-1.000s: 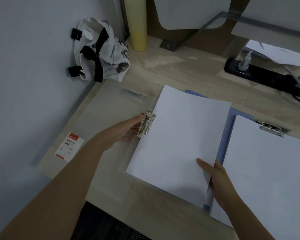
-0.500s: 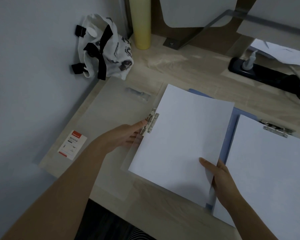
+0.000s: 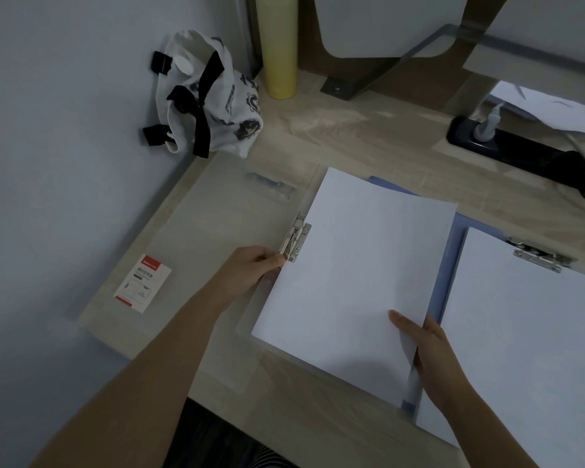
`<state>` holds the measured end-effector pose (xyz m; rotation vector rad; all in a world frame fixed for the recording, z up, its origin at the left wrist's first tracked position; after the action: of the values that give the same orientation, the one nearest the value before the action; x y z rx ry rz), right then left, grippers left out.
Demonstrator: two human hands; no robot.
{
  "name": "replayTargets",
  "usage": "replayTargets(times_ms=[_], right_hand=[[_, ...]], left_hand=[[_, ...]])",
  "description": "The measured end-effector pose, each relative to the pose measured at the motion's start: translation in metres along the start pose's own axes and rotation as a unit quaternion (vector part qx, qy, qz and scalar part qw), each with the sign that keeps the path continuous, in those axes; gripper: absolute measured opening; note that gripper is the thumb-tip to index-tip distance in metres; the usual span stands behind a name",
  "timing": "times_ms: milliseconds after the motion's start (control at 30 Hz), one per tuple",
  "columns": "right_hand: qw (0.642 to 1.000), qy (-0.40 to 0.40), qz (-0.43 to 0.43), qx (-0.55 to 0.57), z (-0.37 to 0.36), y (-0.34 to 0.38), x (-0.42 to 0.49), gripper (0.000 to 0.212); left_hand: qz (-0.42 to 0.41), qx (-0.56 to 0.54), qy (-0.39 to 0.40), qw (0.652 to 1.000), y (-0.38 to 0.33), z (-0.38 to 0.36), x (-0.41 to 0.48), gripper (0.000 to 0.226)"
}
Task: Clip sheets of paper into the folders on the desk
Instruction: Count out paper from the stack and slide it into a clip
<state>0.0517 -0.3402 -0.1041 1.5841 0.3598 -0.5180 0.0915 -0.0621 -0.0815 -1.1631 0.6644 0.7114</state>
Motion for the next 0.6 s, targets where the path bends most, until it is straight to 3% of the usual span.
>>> replayTargets(times_ms=[167, 267, 333, 400, 467, 533, 600], right_hand=[[1.0, -0.012, 0.009, -0.024, 0.0, -0.001, 0.0, 0.044], [0.987, -0.031, 0.075, -0.136, -0.006, 0.009, -0.003, 0.053], [0.949, -0.051, 0.129, -0.284, -0.012, 0.019, -0.007, 0.071], [0.881, -0.024, 0.173, -0.441, -0.013, 0.024, -0.007, 0.089], [0.848, 0.044, 0.189, -0.493, -0.012, 0.023, -0.003, 0.08], [0.852, 0.119, 0.194, -0.471, -0.012, 0.024, 0.0, 0.064], [0.877, 0.151, 0.169, -0.425, -0.011, 0.033, -0.001, 0.062]], left_hand=[[-0.003, -0.026, 0.028, 0.999, 0.003, 0.0, -0.001, 0.022], [0.0, -0.04, 0.03, 0.999, 0.003, -0.001, -0.007, 0.022], [-0.005, -0.048, 0.008, 0.999, 0.0, -0.001, -0.013, 0.019], [-0.014, -0.062, -0.006, 0.998, -0.007, -0.003, -0.025, 0.016], [-0.029, -0.075, -0.009, 0.997, -0.017, -0.005, -0.04, 0.016], [-0.051, -0.112, 0.01, 0.992, -0.03, -0.011, -0.059, 0.017], [-0.071, -0.164, 0.041, 0.983, -0.042, -0.023, -0.078, 0.019]])
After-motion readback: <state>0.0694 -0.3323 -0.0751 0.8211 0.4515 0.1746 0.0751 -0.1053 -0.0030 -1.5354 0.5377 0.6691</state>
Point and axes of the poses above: each hand's wrist, its own x-axis towards the middle knuckle, its own z-axis out of the back of the hand, y = z × x, the point moved 3 cm from there along x, towards the middle knuckle, and after that the axes turned 14 degrees about z, right-handed, at the moved point
